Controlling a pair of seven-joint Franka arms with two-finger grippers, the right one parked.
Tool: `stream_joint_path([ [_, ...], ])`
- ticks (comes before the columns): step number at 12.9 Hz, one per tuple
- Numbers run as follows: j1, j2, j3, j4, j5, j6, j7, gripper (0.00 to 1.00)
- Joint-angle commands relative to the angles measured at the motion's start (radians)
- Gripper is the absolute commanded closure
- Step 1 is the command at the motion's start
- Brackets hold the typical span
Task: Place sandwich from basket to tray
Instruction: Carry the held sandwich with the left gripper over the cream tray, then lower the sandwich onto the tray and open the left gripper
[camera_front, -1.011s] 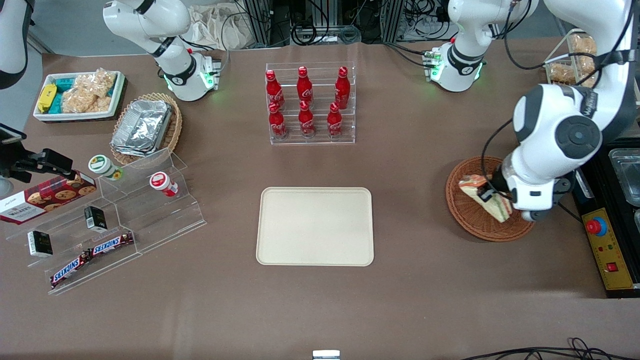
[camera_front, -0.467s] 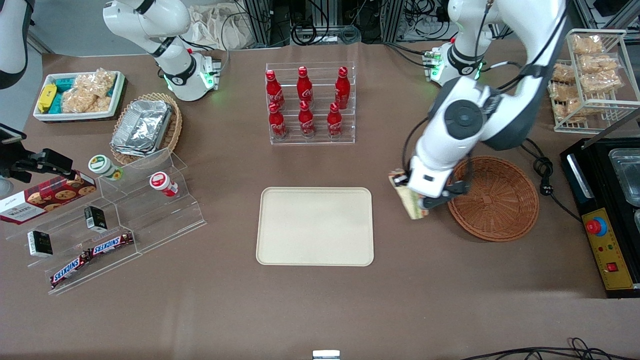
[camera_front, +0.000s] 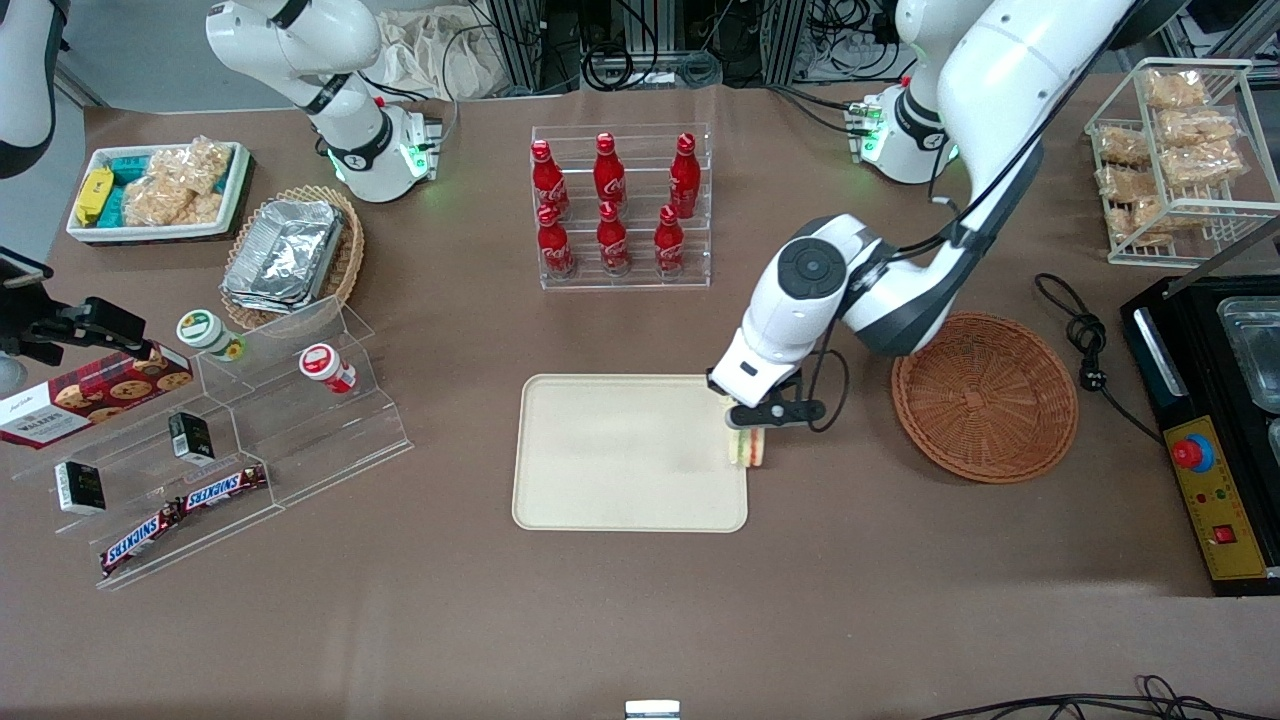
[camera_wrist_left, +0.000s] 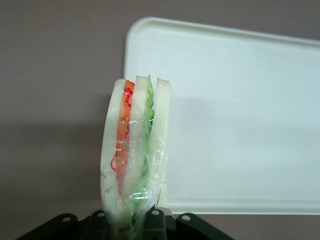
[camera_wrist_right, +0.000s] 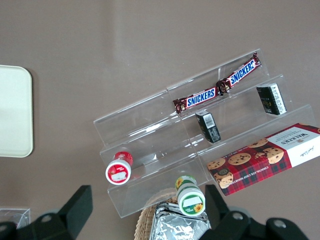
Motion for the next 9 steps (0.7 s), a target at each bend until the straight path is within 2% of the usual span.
stream_joint_path([
  [1,-0.031,0.108,-0.005,0.096,0.048,-0.006,0.004,0.91],
  [3,-0.031,0.132,-0.005,0.100,0.106,-0.005,0.000,0.31],
  [4,-0.031,0.135,-0.005,0.100,0.114,-0.005,-0.002,0.05],
  [5,-0.030,0.134,-0.005,0.100,0.116,-0.005,-0.002,0.01],
  [7,-0.015,0.113,-0.006,0.111,0.100,-0.006,-0.034,0.01],
  [9,0.002,0.013,-0.008,0.110,0.096,-0.037,-0.144,0.01],
])
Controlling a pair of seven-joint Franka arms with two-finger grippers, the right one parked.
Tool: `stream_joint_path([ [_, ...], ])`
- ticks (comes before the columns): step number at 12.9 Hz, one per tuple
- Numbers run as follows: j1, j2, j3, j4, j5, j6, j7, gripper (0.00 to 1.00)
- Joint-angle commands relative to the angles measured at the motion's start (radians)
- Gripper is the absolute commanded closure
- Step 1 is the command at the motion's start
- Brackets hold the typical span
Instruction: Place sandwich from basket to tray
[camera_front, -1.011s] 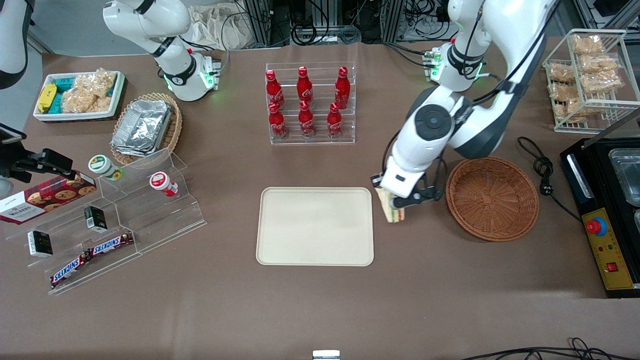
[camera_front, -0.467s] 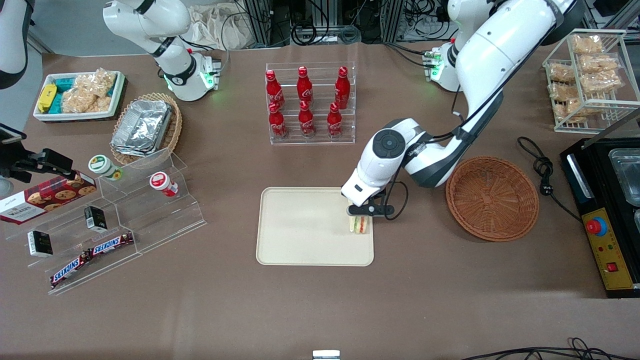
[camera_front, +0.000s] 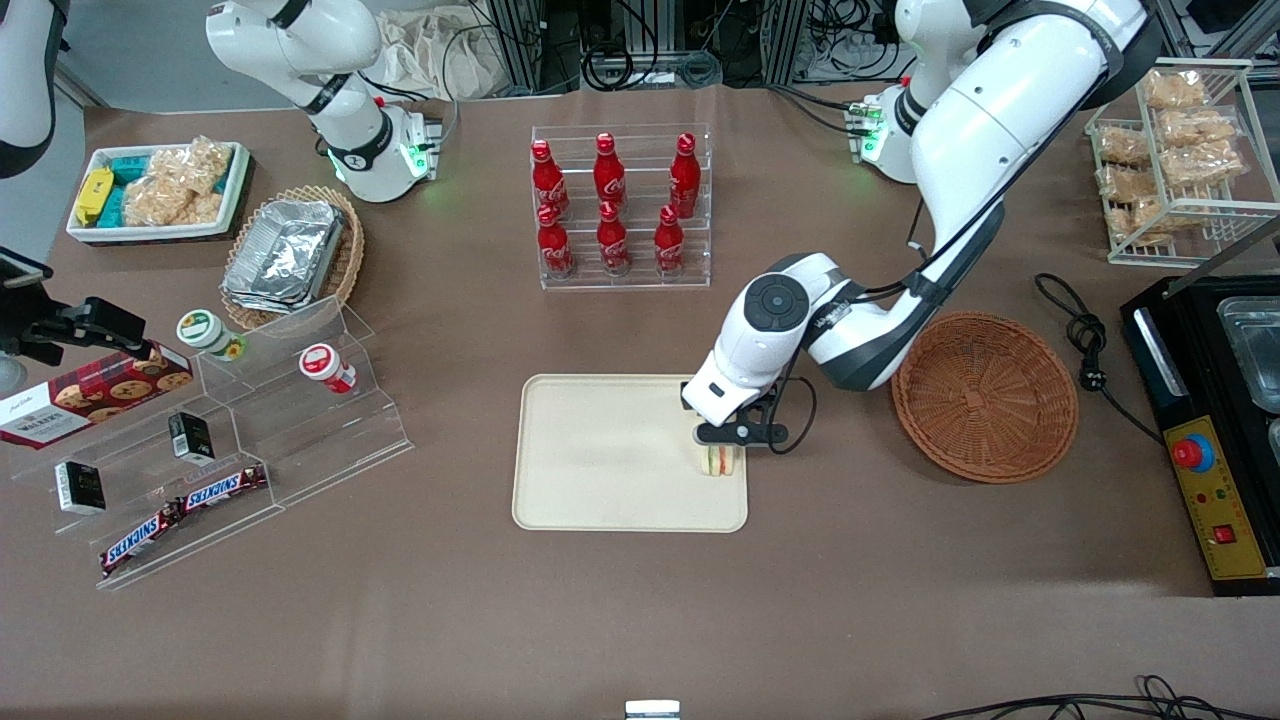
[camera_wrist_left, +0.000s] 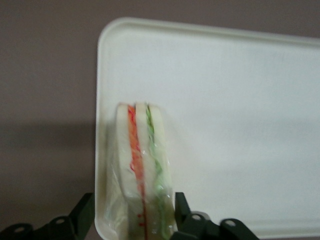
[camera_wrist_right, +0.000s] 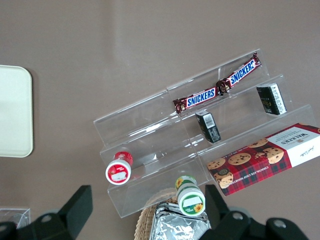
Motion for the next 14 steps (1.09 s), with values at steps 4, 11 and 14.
stream_joint_path([
  [4,0.070,-0.305,-0.012,0.001,-0.071,-0.179,-0.154,0.01],
  [11,0.186,-0.575,0.100,0.061,-0.485,-0.484,0.263,0.01],
  [14,0.051,-0.620,0.367,0.164,-0.555,-0.775,0.492,0.01],
])
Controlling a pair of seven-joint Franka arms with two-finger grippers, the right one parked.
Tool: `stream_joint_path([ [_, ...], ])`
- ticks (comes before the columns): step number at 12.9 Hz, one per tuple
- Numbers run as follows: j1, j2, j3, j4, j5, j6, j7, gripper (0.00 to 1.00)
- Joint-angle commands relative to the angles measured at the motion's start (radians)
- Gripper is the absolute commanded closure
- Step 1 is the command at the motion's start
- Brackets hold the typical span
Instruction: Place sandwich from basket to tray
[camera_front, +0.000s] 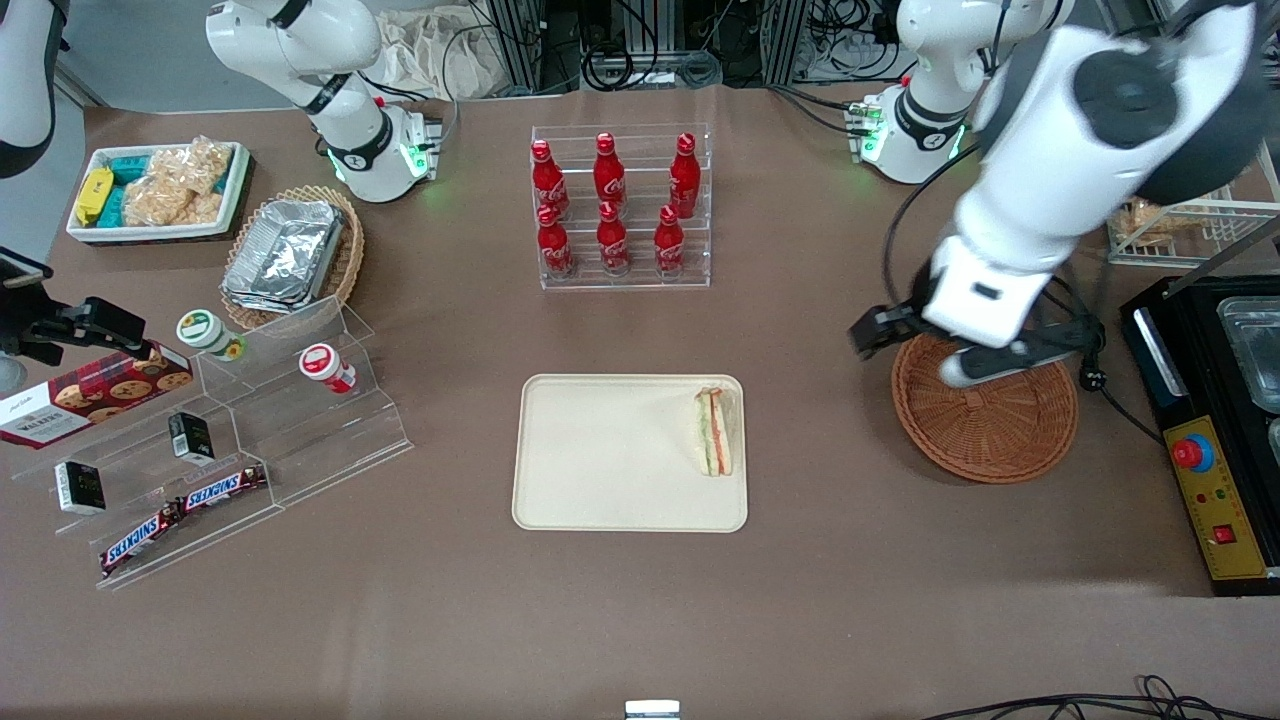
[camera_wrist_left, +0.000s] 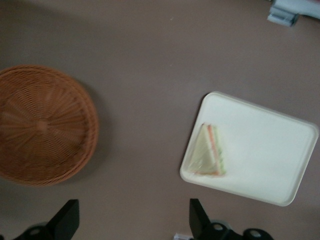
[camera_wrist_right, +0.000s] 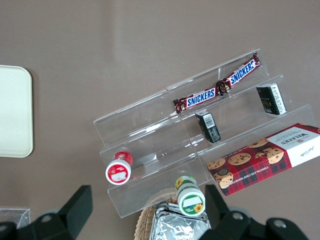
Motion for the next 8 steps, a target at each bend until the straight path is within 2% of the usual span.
stream_joint_path([
  [1,-0.100,-0.060,0.194,0.046,-0.031,-0.177,0.179,0.01],
  [5,-0.168,-0.159,0.383,-0.006,-0.030,-0.291,0.397,0.01],
  [8,-0.173,-0.131,0.380,0.022,0.004,-0.294,0.406,0.01],
])
